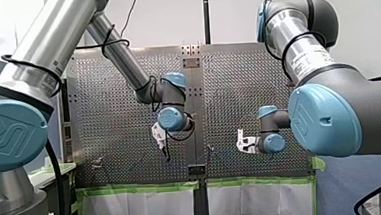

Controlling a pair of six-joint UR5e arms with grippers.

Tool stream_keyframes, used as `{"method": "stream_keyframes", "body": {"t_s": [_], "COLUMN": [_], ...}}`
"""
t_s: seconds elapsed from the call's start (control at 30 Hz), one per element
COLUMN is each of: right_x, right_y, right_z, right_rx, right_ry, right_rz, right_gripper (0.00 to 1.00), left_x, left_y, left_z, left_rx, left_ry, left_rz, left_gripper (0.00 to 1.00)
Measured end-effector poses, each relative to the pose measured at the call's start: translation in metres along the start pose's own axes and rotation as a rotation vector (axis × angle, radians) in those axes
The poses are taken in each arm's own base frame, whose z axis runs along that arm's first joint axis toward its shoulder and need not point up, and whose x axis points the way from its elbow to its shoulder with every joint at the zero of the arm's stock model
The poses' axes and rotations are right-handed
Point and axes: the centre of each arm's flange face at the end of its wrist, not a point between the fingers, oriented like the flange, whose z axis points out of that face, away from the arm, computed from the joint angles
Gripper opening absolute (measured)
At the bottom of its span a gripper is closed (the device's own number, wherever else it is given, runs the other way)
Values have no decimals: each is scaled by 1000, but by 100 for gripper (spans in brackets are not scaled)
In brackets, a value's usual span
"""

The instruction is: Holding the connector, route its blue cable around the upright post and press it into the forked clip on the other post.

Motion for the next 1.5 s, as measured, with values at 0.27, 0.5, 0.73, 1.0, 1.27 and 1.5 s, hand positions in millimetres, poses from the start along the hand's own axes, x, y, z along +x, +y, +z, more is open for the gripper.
{"method": "stream_keyframes", "body": {"t_s": [0.27,0.5,0.73,1.0,1.27,1.5], "right_x": [0,0,0,0,-1,0], "right_y": [0,-1,-2,-3,-4,-5], "right_z": [0,0,0,0,0,0], "right_rx": [1,1,3,5,7,8], "right_ry": [2,2,-1,0,-1,2], "right_rz": [0,-1,-1,-1,-2,-2], "right_gripper": [0,0,0,0,0,0], "left_x": [-17,-34,-52,-66,-87,-114], "left_y": [6,16,25,33,30,23], "left_z": [-19,-28,-43,-62,-76,-81], "left_rx": [14,25,42,60,89,113], "left_ry": [-38,-83,-141,-186,-220,-277], "left_rz": [-43,-109,-128,-150,-170,-199], "left_gripper": [100,100,100,100,100,100]}}
